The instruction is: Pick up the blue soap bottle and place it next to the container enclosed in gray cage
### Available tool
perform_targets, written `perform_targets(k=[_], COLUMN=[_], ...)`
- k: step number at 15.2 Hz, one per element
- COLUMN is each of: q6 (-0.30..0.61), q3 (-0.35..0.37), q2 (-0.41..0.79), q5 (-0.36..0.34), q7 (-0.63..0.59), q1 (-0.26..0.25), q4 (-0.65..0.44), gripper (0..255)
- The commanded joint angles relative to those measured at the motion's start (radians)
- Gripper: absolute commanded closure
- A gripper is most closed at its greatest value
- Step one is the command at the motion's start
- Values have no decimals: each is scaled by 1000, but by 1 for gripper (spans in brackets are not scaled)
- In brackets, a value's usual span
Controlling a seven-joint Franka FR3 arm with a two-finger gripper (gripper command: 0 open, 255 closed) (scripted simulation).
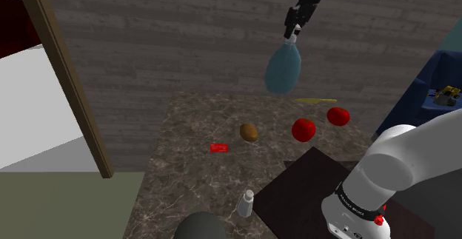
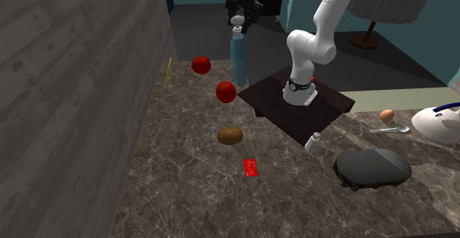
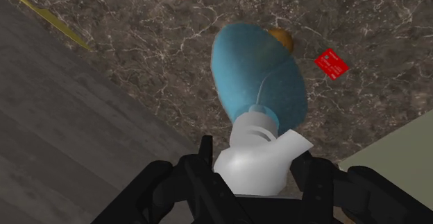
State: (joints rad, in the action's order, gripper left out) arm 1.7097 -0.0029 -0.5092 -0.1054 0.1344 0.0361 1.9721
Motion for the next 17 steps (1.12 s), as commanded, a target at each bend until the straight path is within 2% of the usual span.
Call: perform_targets(k=[1,9,17], q6=[3,14,27], q3=[35,189,356], q2=[-27,-87,-78], q5=[7,52,101], q7=[-46,-234,-429], q1=[-11,-63,-110], q4=[34,121,138], gripper=[255,255,255])
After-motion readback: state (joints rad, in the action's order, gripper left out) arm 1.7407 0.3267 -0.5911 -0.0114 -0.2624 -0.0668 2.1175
